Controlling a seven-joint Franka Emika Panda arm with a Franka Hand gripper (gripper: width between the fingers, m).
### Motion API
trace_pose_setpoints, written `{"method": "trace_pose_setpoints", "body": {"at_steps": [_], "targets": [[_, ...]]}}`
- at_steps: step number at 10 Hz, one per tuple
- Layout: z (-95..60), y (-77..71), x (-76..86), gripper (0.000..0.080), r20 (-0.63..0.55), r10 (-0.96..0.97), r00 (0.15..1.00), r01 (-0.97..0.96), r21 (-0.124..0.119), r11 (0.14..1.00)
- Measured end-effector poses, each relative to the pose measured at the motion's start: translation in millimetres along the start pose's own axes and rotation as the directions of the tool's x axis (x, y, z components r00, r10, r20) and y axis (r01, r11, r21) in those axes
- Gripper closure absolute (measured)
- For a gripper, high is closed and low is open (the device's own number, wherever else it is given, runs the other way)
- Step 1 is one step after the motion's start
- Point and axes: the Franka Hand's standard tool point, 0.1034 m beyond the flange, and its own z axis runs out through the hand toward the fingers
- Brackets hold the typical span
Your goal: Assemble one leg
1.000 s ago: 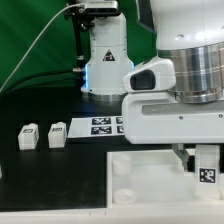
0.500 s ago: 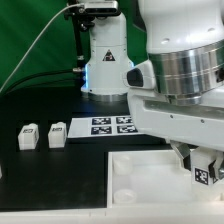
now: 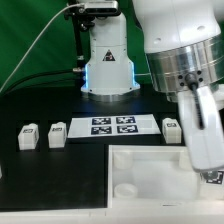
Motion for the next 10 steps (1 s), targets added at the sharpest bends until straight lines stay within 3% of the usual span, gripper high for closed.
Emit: {"method": "trace_pose_setpoints", "body": {"at_steps": [4,6,7,10], "targets": [[0.5,0.2,1.7,0.0506,-0.010,0.094,0.996,-0.094,0.003,0.996],[0.8,0.8,0.6,0.0259,-0.009,0.092,0.996,-0.092,0.003,0.996],[-0.7,3.9,-3.7,0.0184,-0.007,0.085,0.996,-0.085,0.005,0.996],[-28.0,7.3,-18.4,0.0151,0.022,0.066,0.998,-0.067,0.019,0.998]]}}
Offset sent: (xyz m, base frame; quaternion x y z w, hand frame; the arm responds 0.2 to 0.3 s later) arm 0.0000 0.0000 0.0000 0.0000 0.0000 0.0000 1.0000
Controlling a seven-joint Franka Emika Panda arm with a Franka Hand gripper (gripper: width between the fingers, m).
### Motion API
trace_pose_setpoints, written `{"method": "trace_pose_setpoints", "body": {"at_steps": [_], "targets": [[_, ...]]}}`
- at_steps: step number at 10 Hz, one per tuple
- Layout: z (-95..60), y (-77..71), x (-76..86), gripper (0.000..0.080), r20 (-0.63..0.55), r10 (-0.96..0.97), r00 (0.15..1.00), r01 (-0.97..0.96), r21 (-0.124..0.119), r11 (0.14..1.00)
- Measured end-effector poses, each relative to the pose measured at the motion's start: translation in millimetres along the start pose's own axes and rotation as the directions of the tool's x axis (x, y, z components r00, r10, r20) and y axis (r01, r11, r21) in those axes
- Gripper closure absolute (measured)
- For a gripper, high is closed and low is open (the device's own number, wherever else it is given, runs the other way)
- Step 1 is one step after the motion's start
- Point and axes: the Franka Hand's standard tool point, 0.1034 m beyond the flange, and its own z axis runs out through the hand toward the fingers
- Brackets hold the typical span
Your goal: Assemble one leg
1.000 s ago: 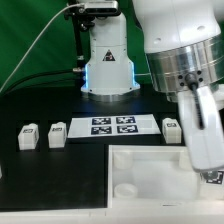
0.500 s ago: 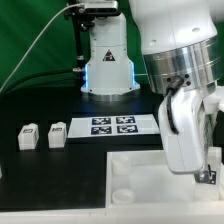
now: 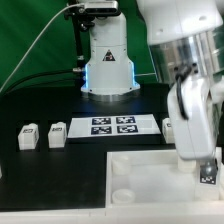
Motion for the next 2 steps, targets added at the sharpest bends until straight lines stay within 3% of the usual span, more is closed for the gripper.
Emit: {"method": "trace_pose_setpoints", "body": {"at_steps": [2], "targets": [[-0.6,0.4,-2.0,0.0150,0.001,-0.006,1.000,0.006,0.000,1.000]]}}
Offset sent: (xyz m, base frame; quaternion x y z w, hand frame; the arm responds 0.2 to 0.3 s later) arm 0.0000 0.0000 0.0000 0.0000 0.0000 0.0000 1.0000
